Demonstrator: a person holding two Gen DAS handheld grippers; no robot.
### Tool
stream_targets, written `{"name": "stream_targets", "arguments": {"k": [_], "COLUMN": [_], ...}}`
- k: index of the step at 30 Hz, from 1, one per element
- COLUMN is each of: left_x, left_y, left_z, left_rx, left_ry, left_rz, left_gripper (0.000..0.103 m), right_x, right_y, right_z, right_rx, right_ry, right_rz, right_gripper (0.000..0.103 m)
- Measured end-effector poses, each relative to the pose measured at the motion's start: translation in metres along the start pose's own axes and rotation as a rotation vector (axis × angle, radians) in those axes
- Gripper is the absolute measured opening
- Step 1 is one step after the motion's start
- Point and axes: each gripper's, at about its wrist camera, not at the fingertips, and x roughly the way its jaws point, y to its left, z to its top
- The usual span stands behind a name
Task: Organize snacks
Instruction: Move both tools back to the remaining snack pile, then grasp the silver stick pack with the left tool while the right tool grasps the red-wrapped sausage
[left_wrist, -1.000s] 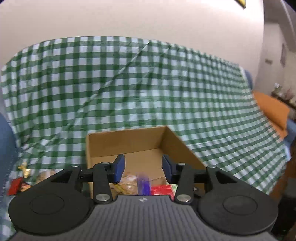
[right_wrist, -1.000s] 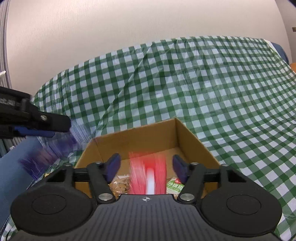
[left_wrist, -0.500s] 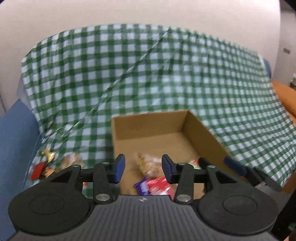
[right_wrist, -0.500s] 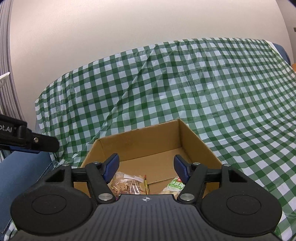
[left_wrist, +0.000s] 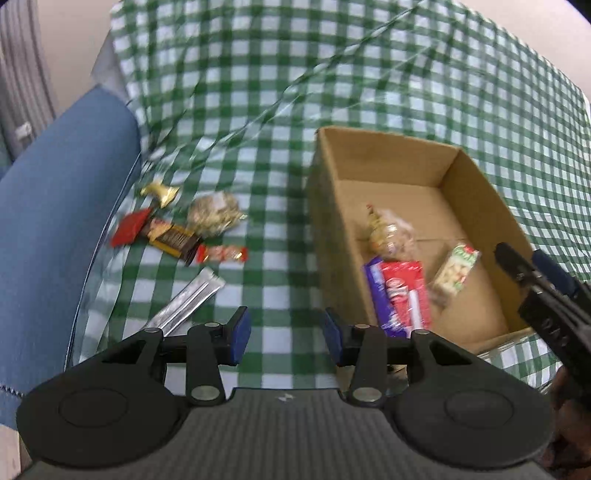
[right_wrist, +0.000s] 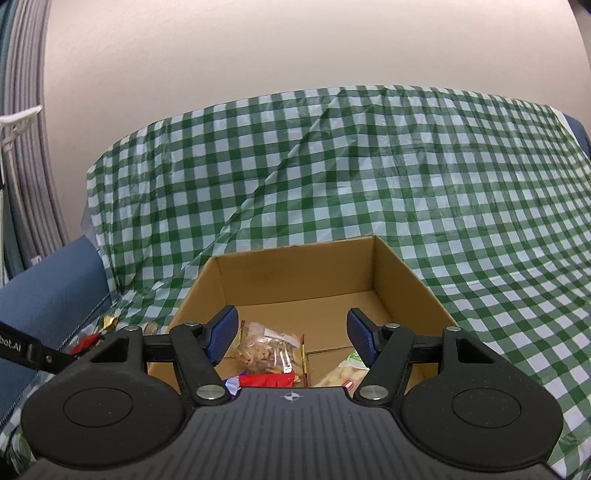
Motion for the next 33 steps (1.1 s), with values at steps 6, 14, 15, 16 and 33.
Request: {"name": "stream_targets", "arguments": {"k": [6, 14, 15, 16, 33], "left_x": [0.010, 0.023, 0.024, 0.026, 0.111], "left_y": [0.029, 0.068, 0.081, 0.096, 0.169], "left_z": [-0.010, -0.008, -0.007, -0.008, -0.015], "left_rx": [-0.038, -0.077, -0.090, -0.099, -0.116], "left_ry": [0.028, -0.010, -0.052, -0.094, 0.031], "left_rz": [0.001, -0.066, -0.103, -0.126, -0.161], "left_gripper": [0.048, 0.033, 0.025, 0.019, 0.042], "right_x": [0.001, 0.006, 0.006, 0.005, 0.024], "right_y": [0.024, 0.058, 0.061, 0.065, 0.137], "right_z": [0.001, 0.005, 0.006, 0.007, 0.008], "right_rx": [-0.073, -0.142, -0.145, -0.145, -0.227], "right_ry": [0.011, 0.021, 0.022, 0.020, 0.101], "right_rz": [0.001, 0.022, 0.030, 0.043, 0.274], "right_gripper": [0.067, 0.067, 0.065, 0.060, 0.030]}}
